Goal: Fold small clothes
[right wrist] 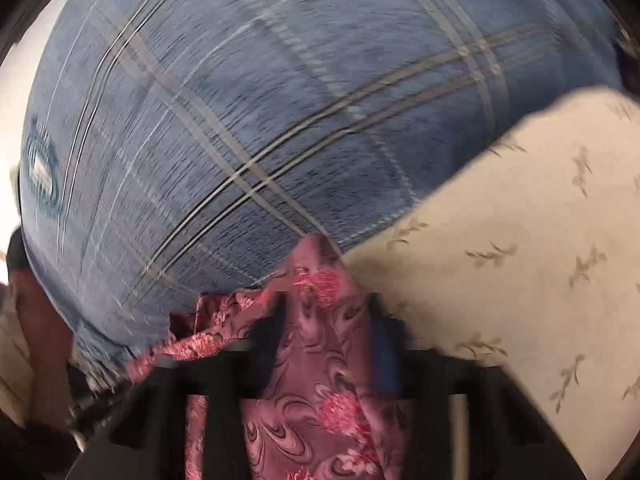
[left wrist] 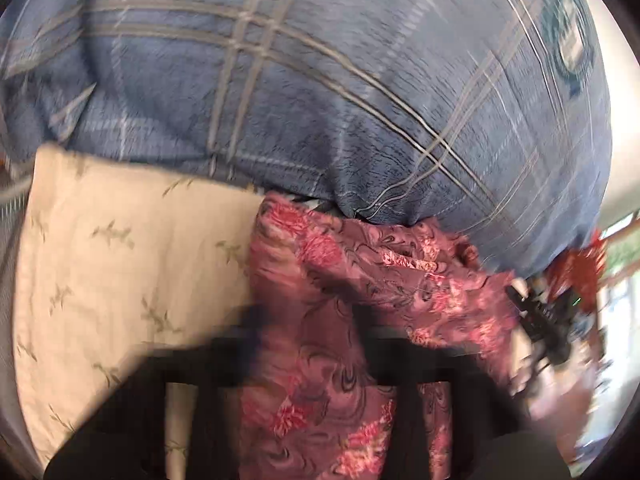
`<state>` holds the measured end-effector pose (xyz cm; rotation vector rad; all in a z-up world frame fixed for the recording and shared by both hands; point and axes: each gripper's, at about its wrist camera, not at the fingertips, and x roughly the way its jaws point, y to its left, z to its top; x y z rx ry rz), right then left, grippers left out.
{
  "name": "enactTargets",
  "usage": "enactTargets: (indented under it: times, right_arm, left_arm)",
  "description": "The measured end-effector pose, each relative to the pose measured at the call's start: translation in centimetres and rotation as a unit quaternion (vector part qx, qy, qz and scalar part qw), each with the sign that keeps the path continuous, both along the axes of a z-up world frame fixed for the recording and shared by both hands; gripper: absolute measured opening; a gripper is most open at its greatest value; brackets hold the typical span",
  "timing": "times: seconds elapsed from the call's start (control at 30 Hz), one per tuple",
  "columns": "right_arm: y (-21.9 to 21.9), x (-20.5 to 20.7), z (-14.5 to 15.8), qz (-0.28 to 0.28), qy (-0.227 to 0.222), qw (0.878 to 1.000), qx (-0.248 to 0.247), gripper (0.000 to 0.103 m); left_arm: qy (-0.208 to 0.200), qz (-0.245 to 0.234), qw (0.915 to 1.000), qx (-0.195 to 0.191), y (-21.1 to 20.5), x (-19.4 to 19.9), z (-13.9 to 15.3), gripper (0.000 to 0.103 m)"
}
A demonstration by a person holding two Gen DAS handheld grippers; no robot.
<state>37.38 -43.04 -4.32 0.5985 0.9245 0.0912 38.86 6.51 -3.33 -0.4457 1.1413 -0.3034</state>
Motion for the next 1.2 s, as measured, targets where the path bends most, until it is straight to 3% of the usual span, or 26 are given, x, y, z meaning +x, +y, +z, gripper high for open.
enactTargets:
  times: [0.07, 0.2, 0.3, 0.37, 0.4, 0.43, 0.5, 0.6, 0.63, 0.73, 0.77, 0.8, 0.83, 0.9, 1.0, 1.03, 1.07, 1.13, 1.2]
  right_arm:
    - [0.9, 0.0, 1.3, 0.011, -0.019, 0.999, -0.030, 0.006]
    - [-0.6, -1.1, 4.1, -0.011, -0.106, 0.994, 0.010, 0.004]
    - [-1.9, 0.2, 2.3, -0.045, -0.069, 0.996, 0.014, 0.004]
    - [-2.3, 1.7, -1.4, -0.049, 0.028, 0.998, 0.021, 0.005]
    - [-2.3, 1.9, -2.4, -0.064, 0.060, 0.996, 0.002, 0.005]
    - [-2.3, 1.4, -2.5, -0.071, 0.063, 0.995, -0.003, 0.007]
    - [-2.0, -0.6, -0.6, -0.078, 0.008, 0.997, 0.000, 0.010]
    - [0.1, -4.9, 3.0, -0.029, -0.085, 0.996, 0.013, 0.012]
    - [0.9, -6.2, 3.3, -0.016, -0.098, 0.995, 0.017, 0.017]
    - [3.5, -8.8, 1.6, 0.013, -0.076, 0.997, 0.026, 0.037]
    - [4.6, -9.1, -0.1, 0.018, -0.036, 0.999, 0.013, 0.037]
    - [4.4, -9.6, -1.4, 0.021, -0.004, 1.000, 0.005, 0.030]
    - [4.5, -10.6, -1.2, 0.005, -0.033, 0.999, 0.004, 0.029]
    - [4.5, -11.9, -0.2, -0.021, -0.017, 0.999, 0.017, 0.032]
    - [2.8, -17.1, 1.4, -0.040, -0.046, 0.998, 0.025, 0.036]
    - [2.1, -18.6, 2.1, -0.045, -0.051, 0.998, 0.016, 0.042]
    - [1.7, -20.3, 2.4, -0.053, -0.056, 0.997, 0.006, 0.046]
    - [-0.7, -22.7, 3.3, -0.078, -0.057, 0.995, -0.010, 0.053]
    - [-1.0, -24.2, 2.8, -0.102, -0.047, 0.994, -0.005, 0.053]
  left_arm:
    - [-0.008, 0.007, 0.9999, 0.009, -0.4, 0.3, 0.7, 0.004]
    - [-0.033, 0.033, 0.9988, 0.014, 1.3, 1.9, 1.4, 0.004]
    - [0.007, 0.062, 0.9966, 0.054, 1.3, 3.6, -1.4, 0.003]
    - [0.047, 0.081, 0.9953, 0.025, 2.1, 4.1, -3.2, 0.004]
    - [0.046, 0.087, 0.9951, 0.014, 2.5, 3.9, -3.1, 0.004]
    - [0.041, 0.090, 0.9950, 0.002, 3.0, 3.4, -2.5, 0.004]
    - [0.019, 0.087, 0.9960, 0.006, 3.7, 1.7, -0.7, 0.004]
    - [-0.040, 0.060, 0.9974, 0.004, 3.8, -2.4, 2.3, 0.004]
    - [-0.056, 0.046, 0.9973, 0.005, 3.4, -4.1, 3.0, 0.005]
    - [-0.062, 0.018, 0.9977, 0.019, 1.2, -7.6, 2.0, 0.015]
    - [-0.043, 0.010, 0.9985, 0.034, 0.0, -7.8, 0.6, 0.015]
    - [-0.006, -0.003, 0.9982, 0.059, -1.4, -7.4, -1.4, 0.015]
    - [-0.006, -0.003, 0.9972, 0.074, -2.0, -7.7, -1.8, 0.015]
    - [-0.018, 0.000, 0.9961, 0.086, -2.0, -9.7, -0.3, 0.015]
    - [-0.027, 0.007, 0.9989, 0.039, -0.8, -12.4, 1.8, 0.017]
    - [-0.033, 0.012, 0.9989, 0.033, 0.1, -13.5, 2.4, 0.024]
    - [-0.036, 0.016, 0.9988, 0.028, 0.8, -14.4, 3.0, 0.036]
    - [-0.041, 0.038, 0.9984, 0.004, 1.6, -17.4, 2.3, 0.052]
    - [-0.025, 0.044, 0.9982, -0.032, -0.2, -18.9, 0.6, 0.053]
